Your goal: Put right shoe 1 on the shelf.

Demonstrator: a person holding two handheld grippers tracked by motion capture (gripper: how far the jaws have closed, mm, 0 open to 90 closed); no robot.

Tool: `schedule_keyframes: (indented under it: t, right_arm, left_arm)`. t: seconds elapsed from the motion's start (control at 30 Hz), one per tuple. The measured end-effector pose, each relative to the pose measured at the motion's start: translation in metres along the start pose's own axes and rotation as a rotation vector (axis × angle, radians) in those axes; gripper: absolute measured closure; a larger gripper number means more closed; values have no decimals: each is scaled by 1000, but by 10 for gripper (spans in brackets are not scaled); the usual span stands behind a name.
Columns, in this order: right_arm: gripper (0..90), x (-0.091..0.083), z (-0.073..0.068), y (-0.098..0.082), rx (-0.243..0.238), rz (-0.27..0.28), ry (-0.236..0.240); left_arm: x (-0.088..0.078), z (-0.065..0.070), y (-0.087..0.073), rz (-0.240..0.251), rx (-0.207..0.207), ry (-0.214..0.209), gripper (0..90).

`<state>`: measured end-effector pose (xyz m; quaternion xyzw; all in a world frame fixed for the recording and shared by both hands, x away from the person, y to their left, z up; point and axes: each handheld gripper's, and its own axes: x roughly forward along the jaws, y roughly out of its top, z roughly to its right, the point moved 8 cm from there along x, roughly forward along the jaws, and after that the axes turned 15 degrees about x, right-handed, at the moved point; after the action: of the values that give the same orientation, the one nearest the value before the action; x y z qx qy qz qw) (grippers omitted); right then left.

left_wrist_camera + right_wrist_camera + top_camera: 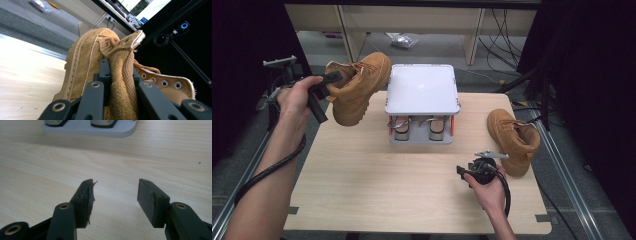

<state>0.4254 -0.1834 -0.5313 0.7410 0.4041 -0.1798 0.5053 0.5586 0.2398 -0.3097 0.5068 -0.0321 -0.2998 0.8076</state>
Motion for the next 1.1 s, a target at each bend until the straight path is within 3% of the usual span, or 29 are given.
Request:
schedule_keyframes:
  t: [0.37, 0.4, 0.47, 0.5, 0.57, 0.67, 0.7, 0.83, 0.87, 0.9, 0.93, 0.97, 1.1]
  right_arm:
    - [479, -2, 1, 0, -8, 0, 0]
    - [478, -2, 3, 2, -31, 5, -6]
    - [478, -3, 3, 2, -31, 3, -8]
    - [478, -3, 2, 1, 9, 5, -3]
    - [478, -3, 2, 1, 19, -2, 10]
    - [478, -4, 7, 3, -1, 5, 4]
    - [478, -5, 7, 3, 27, 3, 6]
    - [478, -7, 12, 4, 15, 14, 1]
    - [478, -8, 12, 3, 41, 7, -20]
    - [478, -9, 12, 3, 40, 12, -4]
    - [478, -10, 16, 5, 7, 25, -16]
    - [478, -10, 15, 5, 27, 25, -5]
    - [478, -10, 14, 5, 30, 20, -9]
  left_arm:
    - [7, 11, 5, 7, 1, -19, 803]
    - [8, 12, 6, 9, -1, -20, 803]
    - [11, 15, 7, 9, -3, -27, 803]
    - [13, 17, 8, 10, -7, -35, 803]
    - [17, 20, 9, 7, -5, -40, 803]
    - [21, 24, 11, 6, -5, -44, 803]
    - [24, 27, 12, 6, -3, -49, 803]
    - [27, 31, 12, 9, 1, -56, 802]
    - [28, 32, 12, 10, 3, -59, 802]
    - [29, 34, 11, 7, 4, -61, 802]
    - [30, 34, 11, 5, 4, -63, 802]
    - [32, 36, 11, 3, 0, -67, 802]
    - [35, 40, 11, -1, -2, -70, 801]
